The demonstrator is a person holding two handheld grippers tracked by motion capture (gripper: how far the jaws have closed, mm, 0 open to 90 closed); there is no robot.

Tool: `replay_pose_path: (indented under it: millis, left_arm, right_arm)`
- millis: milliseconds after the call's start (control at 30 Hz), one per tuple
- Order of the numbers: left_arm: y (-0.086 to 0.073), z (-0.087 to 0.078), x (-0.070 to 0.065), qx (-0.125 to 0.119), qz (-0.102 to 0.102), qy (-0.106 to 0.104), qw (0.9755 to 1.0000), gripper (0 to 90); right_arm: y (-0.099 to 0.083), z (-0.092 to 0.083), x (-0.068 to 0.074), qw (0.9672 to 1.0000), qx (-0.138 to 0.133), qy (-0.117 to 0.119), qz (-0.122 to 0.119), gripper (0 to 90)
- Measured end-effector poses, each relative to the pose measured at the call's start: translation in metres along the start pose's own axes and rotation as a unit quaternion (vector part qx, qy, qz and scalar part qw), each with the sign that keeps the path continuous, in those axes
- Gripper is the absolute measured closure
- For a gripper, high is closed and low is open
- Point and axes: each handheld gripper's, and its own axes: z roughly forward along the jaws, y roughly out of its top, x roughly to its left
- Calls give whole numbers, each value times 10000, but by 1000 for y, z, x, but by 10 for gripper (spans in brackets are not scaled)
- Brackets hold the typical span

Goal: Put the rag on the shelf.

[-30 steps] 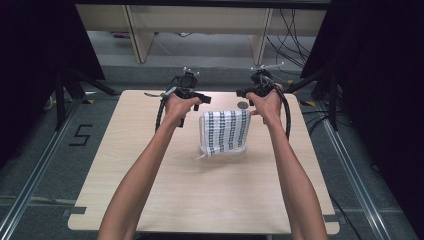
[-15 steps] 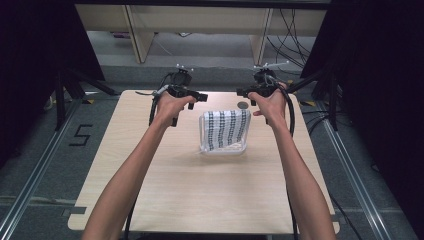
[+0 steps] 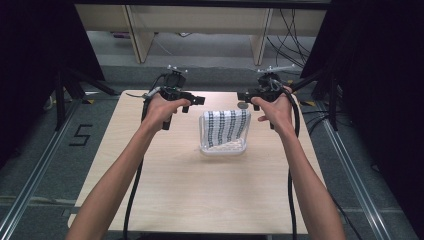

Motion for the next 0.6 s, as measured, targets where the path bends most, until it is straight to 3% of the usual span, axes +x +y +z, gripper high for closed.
replay_pose_path:
  millis: [67,100,200,600]
  left_arm:
    - [-1,-3,-2,15,34,-36,10000,342]
    - [-2,-6,-5,25,70,-53,10000,315]
    - [-4,-8,-7,42,99,-72,9999,295]
    - [-19,-19,-18,-17,229,-170,9996,263]
  right_arm:
    - [-1,-3,3,9999,-46,53,87,442]
    - [-1,-5,4,9999,-91,93,-18,416]
    - [-3,-8,9,9999,-88,111,72,403]
    - [-10,-18,24,9995,-178,250,-58,340]
